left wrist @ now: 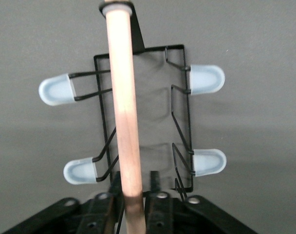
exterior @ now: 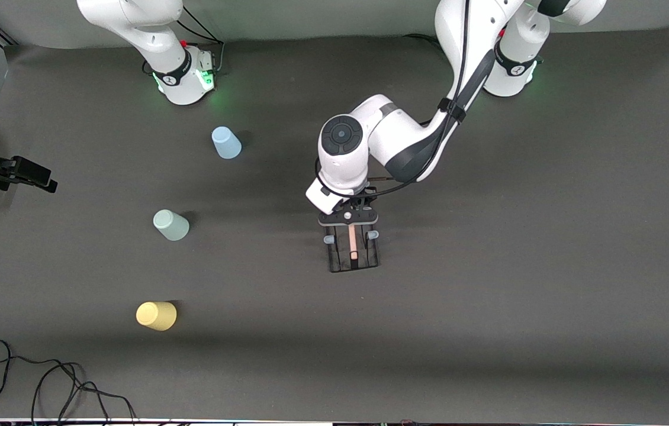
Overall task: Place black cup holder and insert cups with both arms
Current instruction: 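Carry the cup holder to the table middle and lower it, then open the left gripper and withdraw it from the cup holder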
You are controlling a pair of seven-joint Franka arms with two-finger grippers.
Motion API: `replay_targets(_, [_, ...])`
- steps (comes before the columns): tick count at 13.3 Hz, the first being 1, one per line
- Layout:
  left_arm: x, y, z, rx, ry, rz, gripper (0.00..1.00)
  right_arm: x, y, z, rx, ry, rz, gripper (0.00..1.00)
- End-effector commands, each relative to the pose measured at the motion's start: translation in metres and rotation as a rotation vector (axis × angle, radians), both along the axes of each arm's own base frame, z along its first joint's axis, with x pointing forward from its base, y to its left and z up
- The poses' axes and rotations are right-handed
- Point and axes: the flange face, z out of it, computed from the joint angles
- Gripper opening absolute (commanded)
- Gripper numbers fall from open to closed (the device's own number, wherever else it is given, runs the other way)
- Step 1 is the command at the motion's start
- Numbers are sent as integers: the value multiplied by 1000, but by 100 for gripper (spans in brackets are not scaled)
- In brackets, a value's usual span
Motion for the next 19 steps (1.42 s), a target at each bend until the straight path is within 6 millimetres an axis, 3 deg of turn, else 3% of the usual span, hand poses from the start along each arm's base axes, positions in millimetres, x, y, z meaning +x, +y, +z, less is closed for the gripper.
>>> replay_targets(1, [5,1,13,3,-27,3,93,1,2,4,15,-15,6,100])
replay_targets(2, [13,11,23,0,-32,10,99,0,1,5,13,-15,4,100])
replay_targets(5, [41,53,62,10,-21,13,99,1,2,4,15,-15,6,100])
replay_targets(7, [46,65,89,29,-11,15,100,1,2,5,15,-15,6,100])
replay_targets(10, [72,105,136,24,-11,63,100,0,1,5,15,-15,4,100])
replay_targets(12, [91,158,169,18,-17,71,100,-1,3,5,16,-15,7,100])
replay_targets(14, [111,213,186,10,-12,88,100,-11,31,3,17,-10,56,100])
replay_targets(17, [119,310,197,60,58,55,100,-53,57,-12,19,-58,111,100])
replay_targets(19, [122,385,214,59,89,16,100,-75,54,-19,23,-49,116,100])
